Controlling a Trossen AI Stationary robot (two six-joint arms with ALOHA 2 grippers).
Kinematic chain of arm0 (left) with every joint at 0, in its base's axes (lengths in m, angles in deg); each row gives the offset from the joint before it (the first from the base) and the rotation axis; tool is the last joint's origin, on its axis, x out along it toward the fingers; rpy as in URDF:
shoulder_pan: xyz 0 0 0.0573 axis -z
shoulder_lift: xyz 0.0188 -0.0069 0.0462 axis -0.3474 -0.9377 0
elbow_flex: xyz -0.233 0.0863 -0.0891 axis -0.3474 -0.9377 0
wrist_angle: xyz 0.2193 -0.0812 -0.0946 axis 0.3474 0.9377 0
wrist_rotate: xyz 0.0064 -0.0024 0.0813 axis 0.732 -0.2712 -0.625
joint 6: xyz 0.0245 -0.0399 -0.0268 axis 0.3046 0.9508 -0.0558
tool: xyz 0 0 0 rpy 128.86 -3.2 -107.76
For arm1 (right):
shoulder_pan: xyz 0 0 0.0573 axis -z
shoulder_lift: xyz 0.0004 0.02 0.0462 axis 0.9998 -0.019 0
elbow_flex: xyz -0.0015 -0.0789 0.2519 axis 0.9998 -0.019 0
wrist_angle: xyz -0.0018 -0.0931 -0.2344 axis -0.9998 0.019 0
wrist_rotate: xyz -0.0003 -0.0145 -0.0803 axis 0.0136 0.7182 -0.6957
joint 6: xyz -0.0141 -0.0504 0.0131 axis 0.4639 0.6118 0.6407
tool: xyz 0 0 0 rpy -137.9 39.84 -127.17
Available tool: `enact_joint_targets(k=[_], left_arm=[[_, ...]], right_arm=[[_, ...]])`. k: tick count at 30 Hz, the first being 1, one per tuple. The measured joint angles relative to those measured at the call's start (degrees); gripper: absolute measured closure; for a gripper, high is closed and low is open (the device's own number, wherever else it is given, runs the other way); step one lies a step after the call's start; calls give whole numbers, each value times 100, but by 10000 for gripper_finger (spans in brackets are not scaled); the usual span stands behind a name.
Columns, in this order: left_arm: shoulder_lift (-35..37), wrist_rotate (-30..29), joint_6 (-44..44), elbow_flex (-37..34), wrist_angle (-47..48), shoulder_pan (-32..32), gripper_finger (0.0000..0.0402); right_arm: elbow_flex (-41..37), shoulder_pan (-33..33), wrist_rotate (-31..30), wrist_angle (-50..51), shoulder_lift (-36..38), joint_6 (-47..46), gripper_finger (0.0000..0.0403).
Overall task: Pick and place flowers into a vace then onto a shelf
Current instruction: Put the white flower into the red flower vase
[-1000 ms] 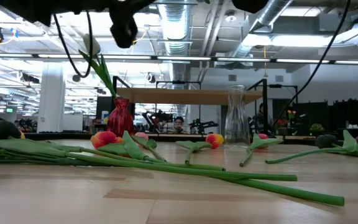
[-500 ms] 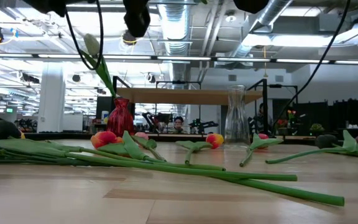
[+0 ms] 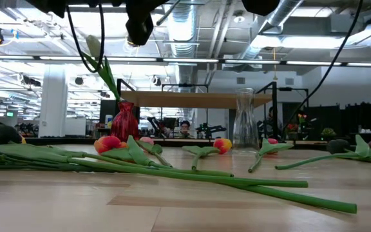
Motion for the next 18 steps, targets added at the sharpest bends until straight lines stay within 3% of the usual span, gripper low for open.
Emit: enact_joint_targets(k=[10,18], left_arm=[[-14,-84,0,-17,282,-4,235],[-10,-155,0,-15,-33,-4,235]], right_arm=[[9,-24,-22,-40,2,-9,403],[9,-7,33,-21,2,-9,403]])
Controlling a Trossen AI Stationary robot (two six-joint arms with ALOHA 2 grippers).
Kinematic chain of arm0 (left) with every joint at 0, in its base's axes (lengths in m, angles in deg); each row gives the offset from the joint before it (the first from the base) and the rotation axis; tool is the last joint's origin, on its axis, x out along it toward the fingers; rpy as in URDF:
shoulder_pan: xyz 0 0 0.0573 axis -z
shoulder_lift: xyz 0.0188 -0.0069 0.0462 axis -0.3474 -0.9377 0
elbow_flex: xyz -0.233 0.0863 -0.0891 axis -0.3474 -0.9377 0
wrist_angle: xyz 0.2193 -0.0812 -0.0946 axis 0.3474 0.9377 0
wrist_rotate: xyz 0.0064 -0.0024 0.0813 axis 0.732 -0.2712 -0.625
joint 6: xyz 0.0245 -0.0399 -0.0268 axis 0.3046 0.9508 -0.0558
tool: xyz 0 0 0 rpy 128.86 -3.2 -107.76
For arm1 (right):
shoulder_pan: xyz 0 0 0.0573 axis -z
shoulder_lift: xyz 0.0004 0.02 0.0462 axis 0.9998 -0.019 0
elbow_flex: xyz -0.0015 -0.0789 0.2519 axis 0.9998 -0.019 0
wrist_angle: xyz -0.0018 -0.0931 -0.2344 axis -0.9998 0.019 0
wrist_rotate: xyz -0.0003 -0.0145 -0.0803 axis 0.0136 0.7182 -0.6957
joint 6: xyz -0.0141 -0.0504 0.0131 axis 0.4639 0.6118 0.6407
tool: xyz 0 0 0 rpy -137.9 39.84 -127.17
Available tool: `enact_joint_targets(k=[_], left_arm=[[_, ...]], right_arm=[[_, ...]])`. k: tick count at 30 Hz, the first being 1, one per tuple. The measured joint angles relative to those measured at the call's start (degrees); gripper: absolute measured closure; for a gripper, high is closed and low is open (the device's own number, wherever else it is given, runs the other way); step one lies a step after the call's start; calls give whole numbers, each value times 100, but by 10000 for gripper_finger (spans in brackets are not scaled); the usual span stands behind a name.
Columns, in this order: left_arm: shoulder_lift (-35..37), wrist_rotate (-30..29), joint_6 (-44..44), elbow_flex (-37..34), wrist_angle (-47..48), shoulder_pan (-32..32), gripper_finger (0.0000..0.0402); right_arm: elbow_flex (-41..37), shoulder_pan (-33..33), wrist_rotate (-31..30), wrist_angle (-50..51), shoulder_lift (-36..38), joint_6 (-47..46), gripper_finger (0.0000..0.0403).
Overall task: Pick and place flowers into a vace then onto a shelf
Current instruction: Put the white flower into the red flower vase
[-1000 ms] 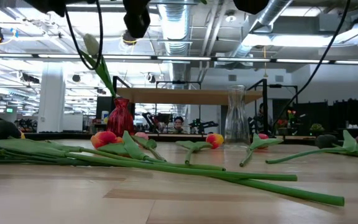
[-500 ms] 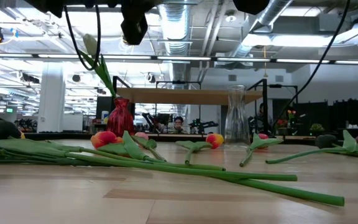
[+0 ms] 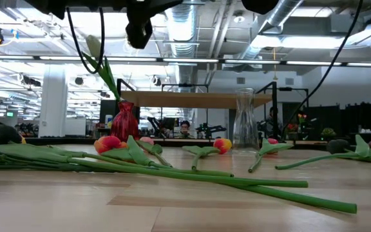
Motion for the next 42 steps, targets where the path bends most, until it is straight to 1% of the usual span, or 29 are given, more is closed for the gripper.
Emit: enact_joint_targets(k=[13,31,33,36,42], left_arm=[[0,-24,0,0,-140,-7,235],[0,-22,-38,0,-14,-254,237],[0,-16,-95,0,4,-252,248],[0,26,-207,0,13,-252,280],[0,87,-384,0,47,-255,374]], right_arm=[[0,31,7,0,0,2,403],[0,181,62,0,-1,9,403],[0,191,175,0,-1,7,403],[0,216,206,-17,-2,11,403],[0,216,194,-24,0,15,403]])
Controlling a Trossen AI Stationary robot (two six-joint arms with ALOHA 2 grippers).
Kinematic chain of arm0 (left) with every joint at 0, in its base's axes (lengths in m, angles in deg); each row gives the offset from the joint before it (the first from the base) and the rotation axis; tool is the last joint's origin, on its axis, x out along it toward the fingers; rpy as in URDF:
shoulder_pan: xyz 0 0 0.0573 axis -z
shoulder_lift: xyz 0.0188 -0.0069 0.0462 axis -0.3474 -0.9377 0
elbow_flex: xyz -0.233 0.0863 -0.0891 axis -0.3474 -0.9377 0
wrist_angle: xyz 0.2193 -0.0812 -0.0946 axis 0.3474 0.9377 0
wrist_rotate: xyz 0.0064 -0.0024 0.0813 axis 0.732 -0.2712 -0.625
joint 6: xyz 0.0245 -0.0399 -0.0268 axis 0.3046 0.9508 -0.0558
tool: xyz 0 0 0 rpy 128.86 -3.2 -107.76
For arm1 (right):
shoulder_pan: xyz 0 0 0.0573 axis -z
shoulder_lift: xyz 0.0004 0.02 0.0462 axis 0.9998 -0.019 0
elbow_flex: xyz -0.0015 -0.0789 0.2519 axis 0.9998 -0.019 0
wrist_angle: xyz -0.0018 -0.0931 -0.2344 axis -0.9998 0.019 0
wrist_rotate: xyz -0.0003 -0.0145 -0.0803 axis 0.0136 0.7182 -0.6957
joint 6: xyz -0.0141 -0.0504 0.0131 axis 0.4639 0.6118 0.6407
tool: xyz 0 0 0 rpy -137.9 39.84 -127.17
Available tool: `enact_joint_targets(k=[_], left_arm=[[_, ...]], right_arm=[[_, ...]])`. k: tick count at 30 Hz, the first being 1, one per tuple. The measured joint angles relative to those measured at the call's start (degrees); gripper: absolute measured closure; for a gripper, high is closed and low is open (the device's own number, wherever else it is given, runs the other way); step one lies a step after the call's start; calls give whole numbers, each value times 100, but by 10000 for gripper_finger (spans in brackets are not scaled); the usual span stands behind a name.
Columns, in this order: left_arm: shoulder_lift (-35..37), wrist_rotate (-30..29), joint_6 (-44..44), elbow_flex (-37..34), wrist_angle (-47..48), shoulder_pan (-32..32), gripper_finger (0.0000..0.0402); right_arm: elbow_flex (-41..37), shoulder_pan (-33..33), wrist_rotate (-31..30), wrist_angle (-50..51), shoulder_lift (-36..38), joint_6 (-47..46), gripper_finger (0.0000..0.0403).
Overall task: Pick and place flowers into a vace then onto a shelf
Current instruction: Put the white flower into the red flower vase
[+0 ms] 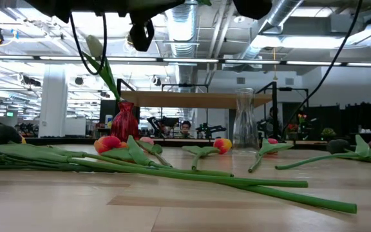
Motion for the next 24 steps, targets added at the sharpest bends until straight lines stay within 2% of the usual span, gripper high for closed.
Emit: enact_joint_targets(k=[2,12,15,24], left_arm=[[0,-4,-63,0,3,-1,391],[9,20,-169,0,-39,1,399],[9,42,-169,0,-42,2,399],[68,112,-144,7,-60,5,401]], right_arm=[[0,-2,-21,0,0,3,403],[0,-4,-108,-186,0,-58,396],[0,-51,-135,-242,0,-196,369],[0,-155,-463,-269,0,-992,249]])
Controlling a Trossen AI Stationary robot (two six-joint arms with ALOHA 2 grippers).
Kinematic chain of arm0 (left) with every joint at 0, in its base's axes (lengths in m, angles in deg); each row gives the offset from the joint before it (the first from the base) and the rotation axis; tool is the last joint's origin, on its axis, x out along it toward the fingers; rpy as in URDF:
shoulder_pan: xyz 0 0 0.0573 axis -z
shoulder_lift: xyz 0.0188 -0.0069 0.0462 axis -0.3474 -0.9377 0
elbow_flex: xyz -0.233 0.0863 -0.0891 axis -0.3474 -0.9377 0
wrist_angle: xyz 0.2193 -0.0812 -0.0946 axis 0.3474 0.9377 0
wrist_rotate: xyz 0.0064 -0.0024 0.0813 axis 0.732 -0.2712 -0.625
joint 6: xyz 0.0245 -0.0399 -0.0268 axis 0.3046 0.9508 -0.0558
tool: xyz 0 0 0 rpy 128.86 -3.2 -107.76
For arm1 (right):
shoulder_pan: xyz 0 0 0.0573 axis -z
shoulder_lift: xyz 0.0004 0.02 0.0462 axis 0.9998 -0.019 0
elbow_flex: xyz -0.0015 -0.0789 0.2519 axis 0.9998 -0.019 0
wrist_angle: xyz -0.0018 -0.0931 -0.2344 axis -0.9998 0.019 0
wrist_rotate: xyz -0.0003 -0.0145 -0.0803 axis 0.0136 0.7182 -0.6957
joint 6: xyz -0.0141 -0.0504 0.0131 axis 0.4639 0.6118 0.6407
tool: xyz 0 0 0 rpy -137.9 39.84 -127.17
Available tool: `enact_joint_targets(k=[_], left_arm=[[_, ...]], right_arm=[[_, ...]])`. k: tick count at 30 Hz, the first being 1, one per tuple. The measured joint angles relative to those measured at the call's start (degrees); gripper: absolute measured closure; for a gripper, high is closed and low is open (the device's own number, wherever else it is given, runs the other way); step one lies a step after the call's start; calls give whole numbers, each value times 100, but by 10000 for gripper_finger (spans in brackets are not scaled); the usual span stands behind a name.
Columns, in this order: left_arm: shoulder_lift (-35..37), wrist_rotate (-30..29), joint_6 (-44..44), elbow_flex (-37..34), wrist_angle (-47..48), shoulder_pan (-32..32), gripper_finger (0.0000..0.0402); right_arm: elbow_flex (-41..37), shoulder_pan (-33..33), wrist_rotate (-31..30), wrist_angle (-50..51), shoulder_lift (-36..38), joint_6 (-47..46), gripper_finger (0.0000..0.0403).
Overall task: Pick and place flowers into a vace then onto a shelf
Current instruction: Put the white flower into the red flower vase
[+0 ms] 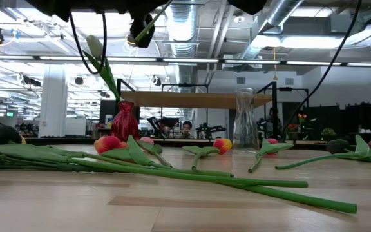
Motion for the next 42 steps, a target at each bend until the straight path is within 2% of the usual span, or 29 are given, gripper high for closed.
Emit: enact_joint_targets(k=[4,9,14,18,25,28,31,35,39,42], left_arm=[[214,-35,-24,4,116,2,401],[611,-260,-152,4,446,2,401],[1150,-710,-475,4,962,27,401],[1634,-1337,-859,4,1349,169,401],[2380,-1817,-1161,2,1851,387,401],[2649,-2265,-1344,-2,2129,564,401],[2772,-3141,-1747,-2,2236,909,401],[2680,-4371,-2395,-2,2190,1496,401],[2223,-5557,-3139,-2,1769,1978,401],[1698,-6045,-3813,-2,1053,2186,401]], right_arm=[[0,-131,-297,13,0,-212,216],[0,-305,-679,0,0,-380,200],[0,-458,-922,5,0,-707,206],[0,-546,-961,33,0,-1357,217],[0,-572,-971,132,0,-2408,233],[0,-570,-969,433,0,-2987,238],[0,-570,-948,908,0,-3849,241],[0,-539,-888,1811,0,-5607,247],[0,-469,-424,2943,0,-7664,253],[-43,-401,-182,3756,0,-9169,258]])
